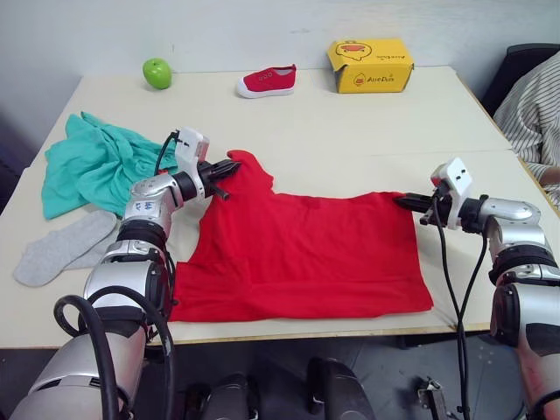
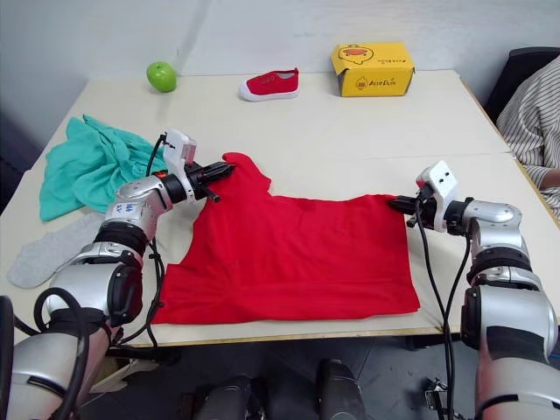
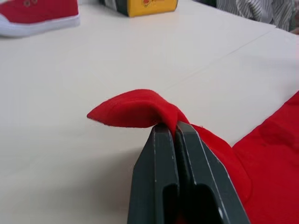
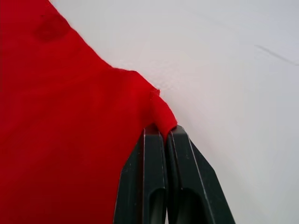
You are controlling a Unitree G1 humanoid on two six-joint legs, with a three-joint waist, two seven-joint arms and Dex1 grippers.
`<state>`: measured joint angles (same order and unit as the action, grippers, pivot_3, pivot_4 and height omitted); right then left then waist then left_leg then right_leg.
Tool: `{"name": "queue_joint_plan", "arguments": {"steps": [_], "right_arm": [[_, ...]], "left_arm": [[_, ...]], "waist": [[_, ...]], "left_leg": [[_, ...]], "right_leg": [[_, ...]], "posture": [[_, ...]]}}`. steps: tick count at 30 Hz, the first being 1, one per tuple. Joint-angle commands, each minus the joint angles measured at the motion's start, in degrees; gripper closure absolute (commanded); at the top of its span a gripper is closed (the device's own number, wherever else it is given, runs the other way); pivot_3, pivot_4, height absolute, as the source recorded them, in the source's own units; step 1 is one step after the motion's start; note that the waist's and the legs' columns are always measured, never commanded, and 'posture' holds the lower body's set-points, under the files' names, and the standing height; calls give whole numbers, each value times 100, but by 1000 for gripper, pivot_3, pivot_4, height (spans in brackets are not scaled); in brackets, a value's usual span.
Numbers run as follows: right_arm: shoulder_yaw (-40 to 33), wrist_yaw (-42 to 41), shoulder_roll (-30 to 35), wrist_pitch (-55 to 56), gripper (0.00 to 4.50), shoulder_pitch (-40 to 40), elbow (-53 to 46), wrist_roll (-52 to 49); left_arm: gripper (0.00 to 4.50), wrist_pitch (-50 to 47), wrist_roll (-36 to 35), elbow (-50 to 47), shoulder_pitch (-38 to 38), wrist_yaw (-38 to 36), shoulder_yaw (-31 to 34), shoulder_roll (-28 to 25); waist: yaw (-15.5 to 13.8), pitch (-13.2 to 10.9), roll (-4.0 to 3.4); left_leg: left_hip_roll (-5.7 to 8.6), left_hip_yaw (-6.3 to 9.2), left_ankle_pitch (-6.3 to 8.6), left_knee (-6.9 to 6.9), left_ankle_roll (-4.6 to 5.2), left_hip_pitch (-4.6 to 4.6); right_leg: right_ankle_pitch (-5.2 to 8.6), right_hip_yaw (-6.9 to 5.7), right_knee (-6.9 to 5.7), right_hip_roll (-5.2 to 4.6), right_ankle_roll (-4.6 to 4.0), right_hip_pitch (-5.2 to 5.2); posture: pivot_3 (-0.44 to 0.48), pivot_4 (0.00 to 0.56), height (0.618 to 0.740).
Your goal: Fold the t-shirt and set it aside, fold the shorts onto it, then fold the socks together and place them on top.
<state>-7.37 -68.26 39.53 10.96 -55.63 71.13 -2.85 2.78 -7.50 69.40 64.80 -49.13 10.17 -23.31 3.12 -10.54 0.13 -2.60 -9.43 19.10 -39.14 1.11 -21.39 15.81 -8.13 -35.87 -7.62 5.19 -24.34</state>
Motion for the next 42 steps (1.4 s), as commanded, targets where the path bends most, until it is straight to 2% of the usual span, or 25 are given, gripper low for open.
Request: {"name": "queue_joint_plan", "arguments": {"steps": [1, 12, 22, 28, 34, 36, 37, 39, 42], "right_arm": [[-197, -129, 141, 161, 4500, 124, -241, -217], [-576, -474, 292, 104, 4500, 558, -738, -745], [-713, -758, 430, -269, 4500, 1344, -1652, -1227], [-679, -694, 326, -409, 4500, 2128, -2489, -1336], [-499, -319, 222, -293, 4500, 2435, -2636, -1115], [-423, -389, 270, -439, 4500, 2508, -2691, -1129], [-381, -500, 317, -566, 4300, 2564, -2761, -1158], [-325, -643, 428, -615, 3878, 2652, -2889, -1145], [-355, -676, 606, -624, 2863, 2607, -2946, -1148]], "left_arm": [[4468, 332, 115, -254, -104, -206, -125, -133], [4468, 850, 69, -734, -670, -651, -164, -410], [4468, 1027, -220, -1848, -1528, -1165, -91, -656], [4468, 841, -178, -2849, -2368, -982, -205, -739], [4468, 514, -141, -3254, -2805, -856, -316, -831], [4032, 234, -182, -3286, -2798, -864, -330, -895], [3818, 55, -245, -3312, -2771, -924, -324, -928], [3250, -535, -417, -3299, -2643, -1082, -290, -1019], [2289, -1526, -636, -3222, -2333, -1204, -238, -1192]], "waist": [[7, 0, 0], [7, 0, 0], [-6, 0, 0], [-13, 0, 0], [-23, 0, 0], [-38, 0, 0], [-44, 0, 0], [-49, 0, 0], [-69, 0, 0]], "left_leg": [[0, -1, 0, 1, 0, 0], [-3, 0, 0, 2, 0, 0], [-7, 11, 0, 1, 1, 2], [-10, 12, 1, 1, 1, 5], [-16, 10, 1, 0, 2, 11], [-16, 9, 1, 0, 2, 11], [-16, 9, 2, 0, 3, 10], [-15, 9, 2, 0, 3, 11], [-14, 7, 2, -1, 3, 11]], "right_leg": [[0, 1, 0, 0, 0, -1], [0, 16, -3, 3, 0, -12], [-1, 22, -6, 2, 1, -13], [-1, 28, -9, 1, 1, -14], [-1, 35, -13, -3, 2, -13], [-1, 35, -13, -4, 2, -13], [-1, 35, -12, -4, 1, -13], [-1, 34, -12, -2, 1, -13], [-1, 36, -13, -2, 2, -12]], "posture": [[0, 150, 740], [0, 150, 740], [0, 150, 740], [0, 150, 740], [0, 150, 740], [0, 150, 740], [0, 150, 740], [0, 150, 740], [0, 150, 740]]}}
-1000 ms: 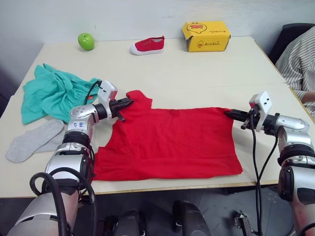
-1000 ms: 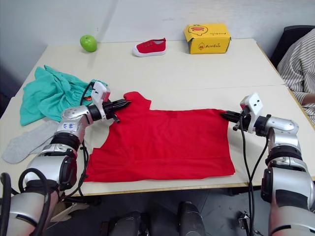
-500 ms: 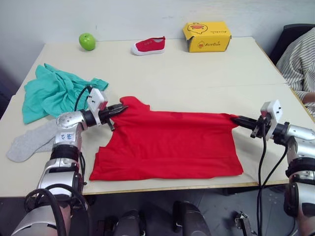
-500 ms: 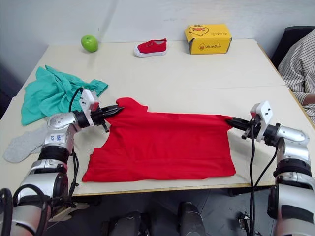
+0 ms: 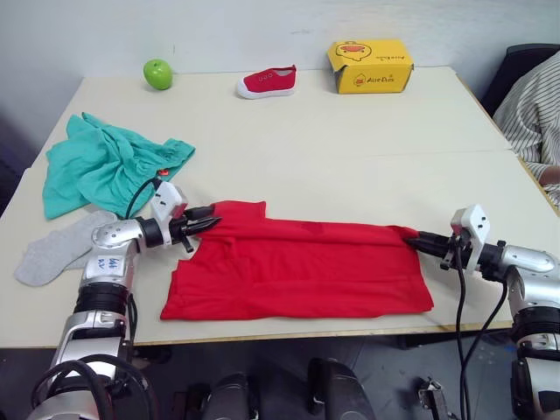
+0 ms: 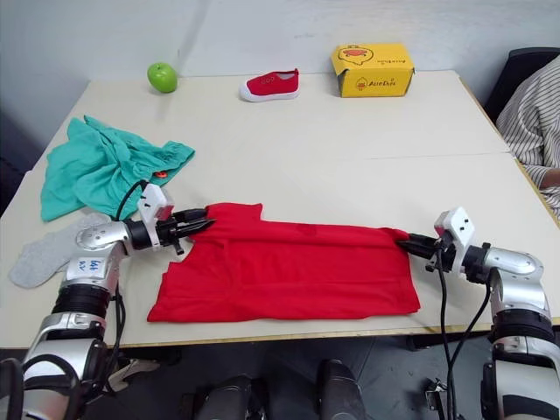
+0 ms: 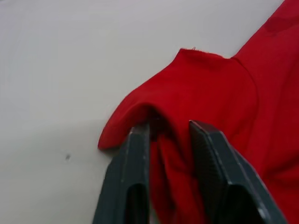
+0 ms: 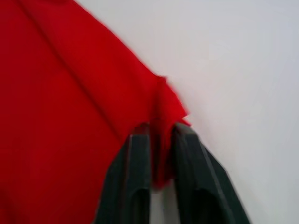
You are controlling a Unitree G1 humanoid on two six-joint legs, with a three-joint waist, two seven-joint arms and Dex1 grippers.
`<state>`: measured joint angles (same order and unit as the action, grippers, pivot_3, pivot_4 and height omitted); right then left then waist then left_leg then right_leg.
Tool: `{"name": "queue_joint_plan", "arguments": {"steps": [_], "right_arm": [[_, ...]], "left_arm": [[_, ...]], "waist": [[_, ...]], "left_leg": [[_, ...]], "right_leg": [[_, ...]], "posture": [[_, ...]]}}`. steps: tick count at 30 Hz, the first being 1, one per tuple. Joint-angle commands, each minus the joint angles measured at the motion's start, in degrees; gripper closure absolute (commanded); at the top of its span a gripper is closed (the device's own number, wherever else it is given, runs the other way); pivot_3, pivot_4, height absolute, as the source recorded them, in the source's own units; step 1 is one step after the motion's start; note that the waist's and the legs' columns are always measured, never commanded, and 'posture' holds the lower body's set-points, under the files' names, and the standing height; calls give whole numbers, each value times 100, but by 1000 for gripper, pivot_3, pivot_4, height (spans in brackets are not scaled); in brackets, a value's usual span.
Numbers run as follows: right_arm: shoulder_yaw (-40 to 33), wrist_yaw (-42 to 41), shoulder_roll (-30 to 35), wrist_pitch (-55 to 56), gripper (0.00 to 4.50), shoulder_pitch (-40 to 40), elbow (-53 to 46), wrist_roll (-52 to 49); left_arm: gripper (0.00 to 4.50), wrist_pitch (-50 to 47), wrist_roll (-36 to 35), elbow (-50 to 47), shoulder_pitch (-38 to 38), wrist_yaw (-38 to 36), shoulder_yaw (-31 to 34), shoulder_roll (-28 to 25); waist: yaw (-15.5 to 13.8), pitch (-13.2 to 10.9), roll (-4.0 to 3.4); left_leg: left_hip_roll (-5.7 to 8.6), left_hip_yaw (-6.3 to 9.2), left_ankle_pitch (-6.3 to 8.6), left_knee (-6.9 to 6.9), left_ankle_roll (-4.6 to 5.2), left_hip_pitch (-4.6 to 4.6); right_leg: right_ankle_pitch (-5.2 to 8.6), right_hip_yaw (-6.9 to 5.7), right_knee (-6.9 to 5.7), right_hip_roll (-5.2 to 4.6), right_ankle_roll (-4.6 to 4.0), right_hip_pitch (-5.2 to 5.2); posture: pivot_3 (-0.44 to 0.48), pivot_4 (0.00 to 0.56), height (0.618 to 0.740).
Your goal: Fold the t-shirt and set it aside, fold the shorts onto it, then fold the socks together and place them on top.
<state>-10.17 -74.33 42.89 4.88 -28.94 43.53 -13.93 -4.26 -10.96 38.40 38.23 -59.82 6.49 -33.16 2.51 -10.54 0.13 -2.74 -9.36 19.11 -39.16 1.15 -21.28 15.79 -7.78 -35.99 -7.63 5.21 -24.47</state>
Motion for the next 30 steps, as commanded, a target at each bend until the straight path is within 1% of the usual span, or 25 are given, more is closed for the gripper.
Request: {"name": "queue_joint_plan", "arguments": {"steps": [1, 3, 5, 8, 11, 14, 17, 20, 21, 23, 24, 30], "right_arm": [[-87, -106, 366, -99, 2481, -131, -184, -59], [-64, -182, 566, -194, 1754, -300, -102, -41], [11, -243, 715, -242, 1091, -535, 85, 32], [124, -309, 746, -288, 20, -787, 294, 112], [302, -398, 644, -422, 20, -1051, 499, 226], [434, -463, 572, -451, 20, -1190, 671, 322], [536, -491, 521, -446, 20, -1305, 827, 410], [653, -483, 436, -343, 20, -1515, 1089, 559], [687, -491, 408, -324, 3, -1599, 1185, 602], [734, -520, 360, -291, 392, -1735, 1336, 655], [761, -573, 347, -301, 618, -1780, 1388, 671], [856, -797, 320, -333, 2737, -1875, 1529, 803]], "left_arm": [[1927, -1277, -380, -71, 492, -219, 134, -286], [1277, -2126, -350, 226, 901, -235, 24, -434], [683, -2514, -77, 759, 1375, -143, -230, -440], [658, -2580, 213, 1353, 1834, 71, -473, -289], [658, -2733, 415, 1906, 2274, 317, -633, -20], [658, -2714, 463, 2218, 2524, 392, -618, 148], [658, -2667, 455, 2427, 2686, 495, -546, 272], [658, -2457, 452, 2537, 2757, 450, -520, 404], [847, -2358, 457, 2568, 2769, 457, -509, 443], [1274, -2149, 448, 2607, 2774, 540, -448, 506], [1599, -2036, 432, 2616, 2771, 569, -407, 533], [3534, -1800, 412, 2677, 2755, 527, -348, 614]], "waist": [[-30, 0, 0], [-58, 0, 0], [-78, 0, 0], [-86, 1, 1], [-81, 0, 2], [-83, -2, 5], [-78, -2, 5], [-71, -2, 5], [-69, -2, 5], [-67, -2, 5], [-67, -2, 6], [-64, -2, 6]], "left_leg": [[0, 0, 0, -1, 0, 0], [3, -2, 0, -4, 1, -1], [5, -4, 0, -5, 1, 0], [12, -7, 0, -4, 1, 3], [13, -12, 0, -2, 1, 1], [12, -50, 0, -3, 0, -2], [12, -55, 0, -3, 0, -1], [12, -55, 0, -3, 0, -1], [12, -55, 0, -3, 0, -1], [11, -55, 0, -3, 0, -1], [11, -55, 0, -3, 0, -1], [12, -58, 0, -2, 0, -4]], "right_leg": [[-1, 0, 0, 0, 1, 0], [-1, 1, -1, 1, 1, -1], [-1, 3, -1, 2, 2, -1], [-1, 3, 1, 6, 3, 1], [-1, 2, 3, 11, 2, 1], [-1, 0, 3, 12, 3, -1], [-1, 4, 2, 10, 3, -3], [-1, 7, 2, 10, 3, -4], [-1, 7, 1, 10, 3, -4], [-1, 7, 0, 10, 3, -5], [-1, 7, 0, 10, 3, -5], [-1, 6, 1, 10, 3, -8]], "posture": [[0, 150, 740], [0, 150, 740], [0, 150, 740], [0, 150, 740], [0, 150, 740], [0, 150, 740], [0, 150, 740], [0, 150, 740], [0, 150, 740], [0, 150, 740], [0, 150, 740], [0, 150, 740]]}}
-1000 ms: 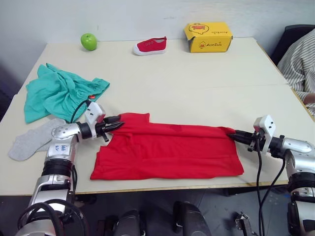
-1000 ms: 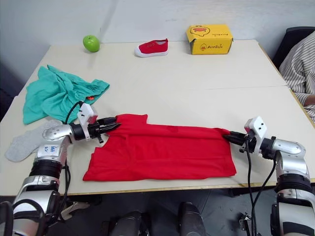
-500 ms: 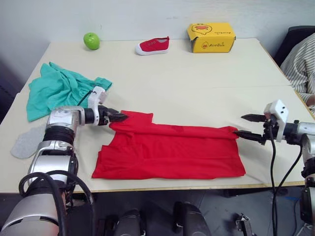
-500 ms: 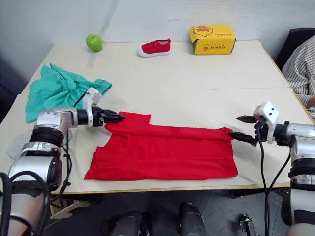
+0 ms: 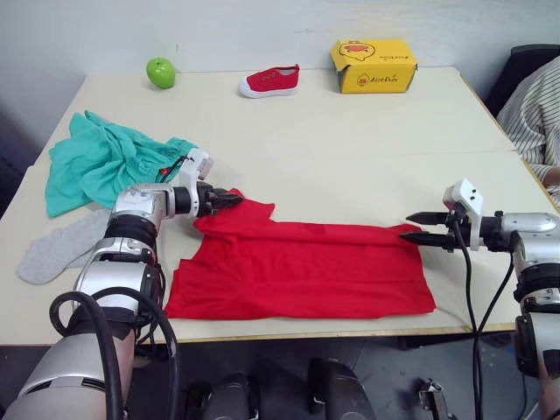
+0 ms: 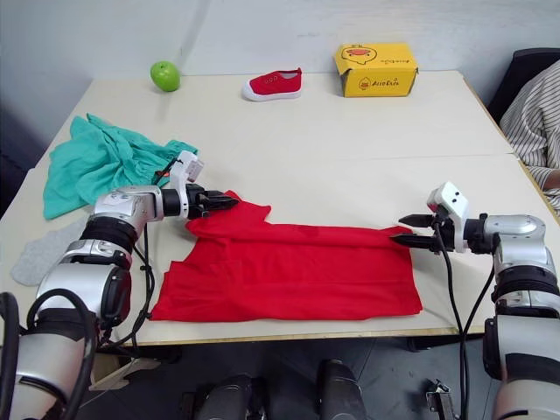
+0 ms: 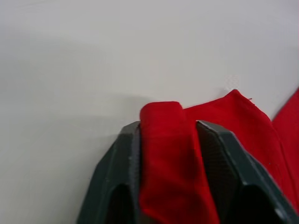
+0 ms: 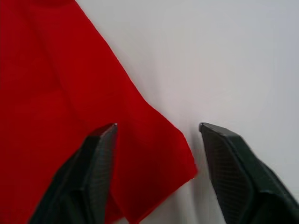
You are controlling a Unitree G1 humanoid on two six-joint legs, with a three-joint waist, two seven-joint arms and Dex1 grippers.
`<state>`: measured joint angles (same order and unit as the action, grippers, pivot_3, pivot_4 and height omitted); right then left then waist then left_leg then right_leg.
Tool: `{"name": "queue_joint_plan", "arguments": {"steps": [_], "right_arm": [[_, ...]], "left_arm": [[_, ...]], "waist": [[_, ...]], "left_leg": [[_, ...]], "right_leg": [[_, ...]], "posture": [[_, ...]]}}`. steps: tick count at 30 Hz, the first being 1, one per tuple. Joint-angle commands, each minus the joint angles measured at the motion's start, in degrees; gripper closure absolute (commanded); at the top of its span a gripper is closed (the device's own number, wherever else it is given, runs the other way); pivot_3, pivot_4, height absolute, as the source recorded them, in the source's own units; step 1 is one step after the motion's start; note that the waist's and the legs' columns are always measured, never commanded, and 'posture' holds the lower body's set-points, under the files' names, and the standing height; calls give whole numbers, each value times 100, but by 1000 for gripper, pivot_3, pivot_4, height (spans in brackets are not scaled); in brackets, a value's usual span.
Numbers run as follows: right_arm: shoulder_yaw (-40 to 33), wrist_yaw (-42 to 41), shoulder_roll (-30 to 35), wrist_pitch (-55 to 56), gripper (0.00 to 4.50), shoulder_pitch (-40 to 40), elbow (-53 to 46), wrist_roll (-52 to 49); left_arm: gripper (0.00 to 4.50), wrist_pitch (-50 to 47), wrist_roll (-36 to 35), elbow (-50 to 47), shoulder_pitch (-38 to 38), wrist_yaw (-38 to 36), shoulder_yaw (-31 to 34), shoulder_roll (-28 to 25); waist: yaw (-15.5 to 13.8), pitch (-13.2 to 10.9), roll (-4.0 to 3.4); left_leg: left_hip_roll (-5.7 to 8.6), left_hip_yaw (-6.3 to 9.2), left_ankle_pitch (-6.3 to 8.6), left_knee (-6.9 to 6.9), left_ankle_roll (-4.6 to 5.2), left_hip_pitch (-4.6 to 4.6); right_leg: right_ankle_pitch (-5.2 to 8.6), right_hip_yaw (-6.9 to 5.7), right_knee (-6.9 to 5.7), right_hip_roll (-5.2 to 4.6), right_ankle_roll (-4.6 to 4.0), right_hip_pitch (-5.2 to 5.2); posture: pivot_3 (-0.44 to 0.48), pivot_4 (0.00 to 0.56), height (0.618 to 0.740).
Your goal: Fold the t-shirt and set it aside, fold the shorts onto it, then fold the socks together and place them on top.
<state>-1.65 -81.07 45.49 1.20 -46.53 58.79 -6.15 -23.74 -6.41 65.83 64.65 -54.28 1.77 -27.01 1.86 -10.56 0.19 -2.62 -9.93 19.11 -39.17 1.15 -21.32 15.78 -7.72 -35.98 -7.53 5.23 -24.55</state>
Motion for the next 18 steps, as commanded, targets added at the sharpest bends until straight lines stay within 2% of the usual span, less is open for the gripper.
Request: {"name": "queue_joint_plan", "arguments": {"steps": [1, 3, 5, 9, 13, 18], "right_arm": [[3, -129, 55, 41, 3093, -122, 13, 31], [-8, -135, 56, 68, 3849, -122, 13, 30], [-38, -146, 62, 132, 4478, -107, -24, 3], [-200, -146, 79, 424, 4478, -10, -259, -168], [-395, -64, 110, 916, 4478, 236, -583, -322], [-676, 118, 80, 1446, 4478, 753, -1067, -551]], "left_arm": [[3860, 182, -57, -64, 107, -33, 143, 4], [4500, 276, -117, -78, 93, -48, 222, 8], [4500, 304, -159, -94, 79, -91, 293, -6], [4500, 782, -244, -215, -50, -226, 476, -63], [4500, 1593, -425, -518, -319, -668, 685, -124], [4500, 2603, -238, -770, -691, -857, 581, -249]], "waist": [[1, 0, 0], [-2, 0, 0], [1, 0, 0], [5, 0, 0], [5, 0, 0], [-1, 0, 0]], "left_leg": [[0, 0, 0, 0, 0, 0], [0, 0, 0, 0, 0, 0], [0, 0, 0, -1, 0, 0], [0, 0, 0, 0, 0, 0], [-1, 1, 0, 0, 0, 0], [0, 1, 0, 0, 0, 1]], "right_leg": [[0, 0, 0, 0, 0, 0], [0, 0, -1, -1, 0, 0], [0, 0, 0, -1, 0, 0], [0, 0, -1, -1, 0, 0], [0, -1, 0, 0, 0, 0], [0, -1, 0, -1, 0, 0]], "posture": [[0, 150, 740], [0, 150, 740], [0, 150, 740], [0, 150, 740], [0, 150, 740], [0, 150, 740]]}}
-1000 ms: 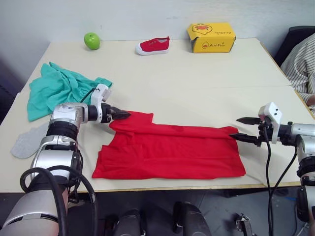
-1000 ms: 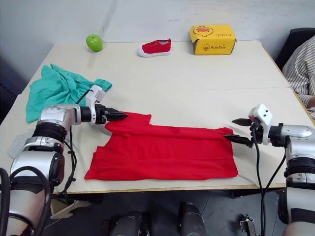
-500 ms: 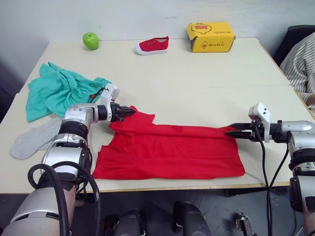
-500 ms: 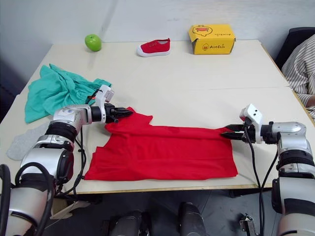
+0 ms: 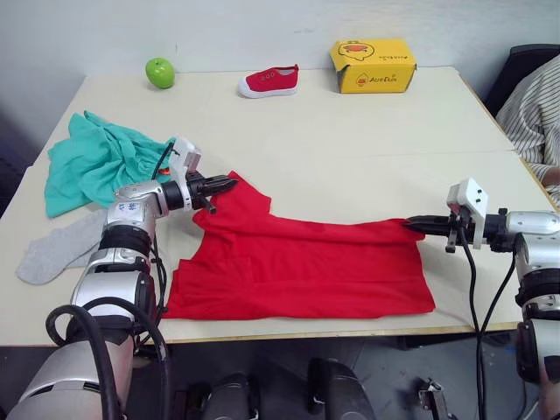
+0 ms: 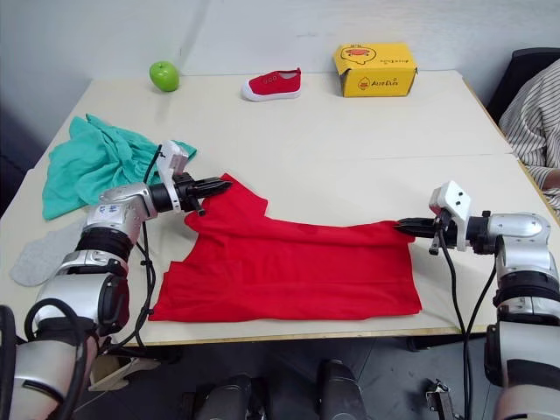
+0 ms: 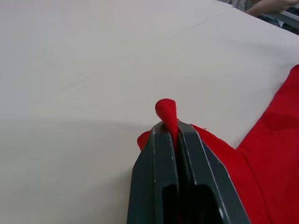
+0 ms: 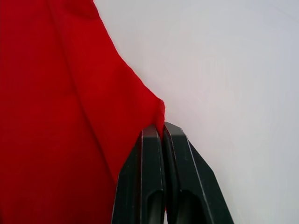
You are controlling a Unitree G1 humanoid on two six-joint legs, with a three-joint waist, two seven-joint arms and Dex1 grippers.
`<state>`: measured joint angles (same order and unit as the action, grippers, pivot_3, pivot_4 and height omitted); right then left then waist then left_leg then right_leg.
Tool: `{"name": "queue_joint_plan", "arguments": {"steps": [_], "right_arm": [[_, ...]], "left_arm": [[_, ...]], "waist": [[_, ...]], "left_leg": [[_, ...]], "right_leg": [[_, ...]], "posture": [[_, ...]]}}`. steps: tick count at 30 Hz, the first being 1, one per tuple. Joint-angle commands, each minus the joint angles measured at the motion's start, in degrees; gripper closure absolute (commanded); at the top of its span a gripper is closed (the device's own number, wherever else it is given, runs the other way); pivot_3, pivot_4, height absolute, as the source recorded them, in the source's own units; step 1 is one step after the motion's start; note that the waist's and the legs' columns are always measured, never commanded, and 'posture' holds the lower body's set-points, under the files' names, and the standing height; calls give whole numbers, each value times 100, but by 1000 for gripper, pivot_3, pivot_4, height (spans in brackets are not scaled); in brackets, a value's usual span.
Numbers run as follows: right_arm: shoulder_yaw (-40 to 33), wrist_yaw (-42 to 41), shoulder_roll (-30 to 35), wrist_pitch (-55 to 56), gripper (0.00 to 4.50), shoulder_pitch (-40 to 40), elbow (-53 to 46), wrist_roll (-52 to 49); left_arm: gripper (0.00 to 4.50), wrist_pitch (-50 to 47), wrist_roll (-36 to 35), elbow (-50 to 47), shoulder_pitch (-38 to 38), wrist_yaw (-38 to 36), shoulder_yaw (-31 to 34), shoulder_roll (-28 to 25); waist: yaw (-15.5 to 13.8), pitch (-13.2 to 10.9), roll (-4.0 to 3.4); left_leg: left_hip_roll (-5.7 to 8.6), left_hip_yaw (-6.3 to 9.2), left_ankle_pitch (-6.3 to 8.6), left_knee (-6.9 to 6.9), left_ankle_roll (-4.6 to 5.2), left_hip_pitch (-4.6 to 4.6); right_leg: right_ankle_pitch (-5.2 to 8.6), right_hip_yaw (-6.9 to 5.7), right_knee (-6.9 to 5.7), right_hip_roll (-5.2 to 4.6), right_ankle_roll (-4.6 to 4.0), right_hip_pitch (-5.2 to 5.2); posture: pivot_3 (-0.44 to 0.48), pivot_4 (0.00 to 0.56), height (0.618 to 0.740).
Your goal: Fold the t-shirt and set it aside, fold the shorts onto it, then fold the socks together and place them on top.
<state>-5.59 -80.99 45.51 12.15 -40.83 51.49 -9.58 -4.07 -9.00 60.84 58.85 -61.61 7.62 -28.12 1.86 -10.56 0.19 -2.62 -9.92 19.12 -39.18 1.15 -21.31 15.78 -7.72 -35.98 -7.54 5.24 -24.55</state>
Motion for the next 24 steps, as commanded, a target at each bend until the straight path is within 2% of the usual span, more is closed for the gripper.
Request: {"name": "queue_joint_plan", "arguments": {"steps": [1, 7, 10, 14, 16, 18, 24], "right_arm": [[-333, 196, 64, 550, 4478, 286, -400, -235], [-562, 627, -61, 1330, 4478, 895, -866, -424], [-600, 815, -120, 1597, 4478, 1181, -1158, -453], [-547, 961, -154, 2035, 4478, 1689, -1549, -450], [-551, 1098, -167, 2275, 4478, 1927, -1670, -412], [-543, 1213, -162, 2380, 4478, 2106, -1725, -402], [-505, 1530, -117, 2842, 4478, 2424, -1829, -367]], "left_arm": [[4500, 872, 0, -307, -165, -152, 27, -140], [4500, 2769, 36, -681, -605, -653, -86, -218], [4500, 3076, -117, -1098, -860, -932, -107, -249], [4500, 4055, -65, -1899, -1438, -1348, -365, -401], [4500, 5375, 328, -1977, -1619, -1186, -523, -583], [4500, 6078, 502, -1927, -1693, -857, -539, -669], [4500, 7245, 275, -2009, -2131, -1010, -1107, -1108]], "waist": [[-2, 0, 0], [-11, 0, 0], [-11, 0, 0], [-13, 0, -1], [-13, 0, -1], [-16, 0, 0], [-18, 2, -4]], "left_leg": [[1, 0, 0, 0, 0, 0], [0, 0, 0, -1, 0, 1], [-1, 2, 0, -1, 0, 1], [-3, 4, 0, -1, 0, 3], [-6, 4, 0, -1, 1, 4], [-7, 10, 1, -1, 1, 6], [-14, 29, 7, -1, 13, 17]], "right_leg": [[0, 1, 0, -1, 0, 0], [0, 0, 0, -3, 0, 1], [-1, 1, 0, -3, 0, 1], [-1, 3, 0, -2, 0, 0], [-1, 3, 0, -3, 0, 1], [-1, 5, 0, -4, -1, 1], [-3, 15, -2, -14, 1, 4]], "posture": [[0, 150, 740], [0, 150, 740], [0, 150, 740], [0, 150, 740], [0, 150, 740], [0, 150, 740], [0, 150, 740]]}}
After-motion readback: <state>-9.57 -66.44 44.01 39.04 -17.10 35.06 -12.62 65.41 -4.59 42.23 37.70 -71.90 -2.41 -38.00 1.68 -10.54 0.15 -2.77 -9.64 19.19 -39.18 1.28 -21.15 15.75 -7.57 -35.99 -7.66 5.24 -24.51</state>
